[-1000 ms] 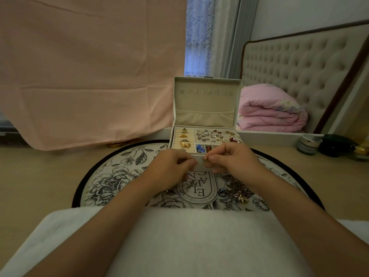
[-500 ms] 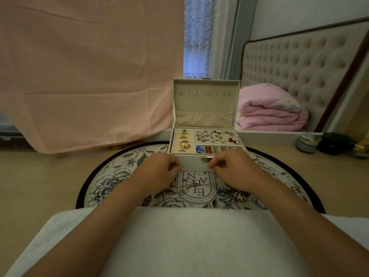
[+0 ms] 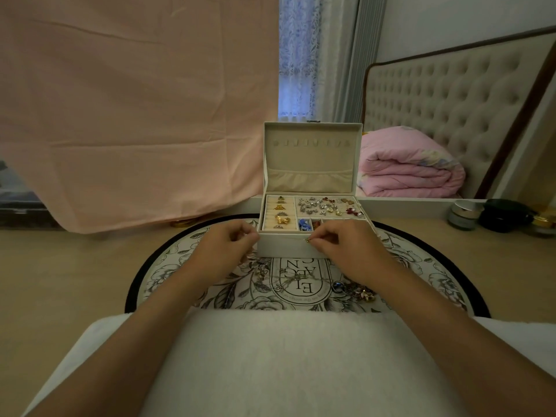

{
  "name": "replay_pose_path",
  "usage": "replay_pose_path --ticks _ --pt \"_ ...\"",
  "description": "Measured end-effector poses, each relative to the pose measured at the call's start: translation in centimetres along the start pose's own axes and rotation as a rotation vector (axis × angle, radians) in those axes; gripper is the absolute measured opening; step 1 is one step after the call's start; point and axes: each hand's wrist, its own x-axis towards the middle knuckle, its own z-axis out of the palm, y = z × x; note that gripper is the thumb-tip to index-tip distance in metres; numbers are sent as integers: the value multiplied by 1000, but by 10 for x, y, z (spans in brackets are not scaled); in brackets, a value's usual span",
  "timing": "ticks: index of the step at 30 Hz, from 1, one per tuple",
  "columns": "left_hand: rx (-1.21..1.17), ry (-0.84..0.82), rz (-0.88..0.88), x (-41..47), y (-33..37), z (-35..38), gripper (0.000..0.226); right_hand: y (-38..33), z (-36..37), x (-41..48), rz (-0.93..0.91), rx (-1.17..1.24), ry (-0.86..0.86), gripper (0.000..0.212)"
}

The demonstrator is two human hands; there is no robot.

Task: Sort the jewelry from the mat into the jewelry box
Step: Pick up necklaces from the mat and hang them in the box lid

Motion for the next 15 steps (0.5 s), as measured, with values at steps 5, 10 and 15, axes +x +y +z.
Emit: replay_pose_path --ticks 5,10,15 --pt "315 104 -17 3 -18 -15 11 -31 19 20 -126 -103 30 12" --pt "734 102 -105 2 -22 -28 14 -67 48 41 -229 -213 -63 17" --pt "845 20 -191 4 -21 -28 13 -69 57 38 -299 -332 -227 33"
